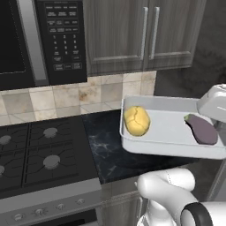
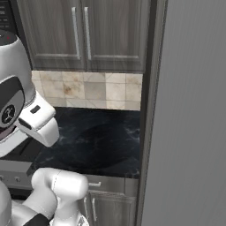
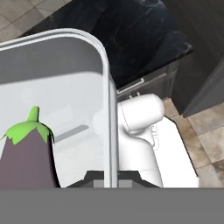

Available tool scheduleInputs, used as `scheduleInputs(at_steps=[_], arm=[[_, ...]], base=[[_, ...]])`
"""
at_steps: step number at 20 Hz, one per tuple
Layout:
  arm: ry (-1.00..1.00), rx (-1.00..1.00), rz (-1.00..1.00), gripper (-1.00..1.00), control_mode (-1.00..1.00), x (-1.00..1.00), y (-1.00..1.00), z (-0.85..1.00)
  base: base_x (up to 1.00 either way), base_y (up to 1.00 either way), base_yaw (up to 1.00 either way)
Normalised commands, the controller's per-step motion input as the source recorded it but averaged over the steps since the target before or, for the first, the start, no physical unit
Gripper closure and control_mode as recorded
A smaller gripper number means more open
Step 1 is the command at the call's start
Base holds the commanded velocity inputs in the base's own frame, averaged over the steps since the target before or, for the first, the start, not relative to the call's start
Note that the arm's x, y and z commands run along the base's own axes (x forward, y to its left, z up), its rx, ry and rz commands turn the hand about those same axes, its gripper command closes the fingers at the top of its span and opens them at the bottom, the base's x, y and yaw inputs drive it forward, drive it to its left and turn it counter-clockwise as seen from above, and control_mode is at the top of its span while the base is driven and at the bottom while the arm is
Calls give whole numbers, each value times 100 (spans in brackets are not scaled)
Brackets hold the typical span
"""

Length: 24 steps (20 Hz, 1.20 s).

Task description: Take the eggplant and potato out of the freezer and place them in the tupperware container on the counter. Then put the tupperware containing the vegetables back in the freezer.

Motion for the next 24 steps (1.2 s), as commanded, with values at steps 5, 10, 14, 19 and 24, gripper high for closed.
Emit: scheduleInputs(at_steps=[5, 10, 14, 19, 24], arm=[[0, 0, 6, 100, -100, -1, 10, -14], [0, 0, 2, 100, 100, 9, 3, 0], [0, 0, 0, 100, 100, 0, 0, 0], [0, 0, 0, 100, 100, 0, 0, 0], [0, 0, 0, 100, 100, 0, 0, 0]], base=[[0, 0, 0], [6, 0, 1], [-1, 0, 1], [-79, 0, 0], [-96, -1, -5]])
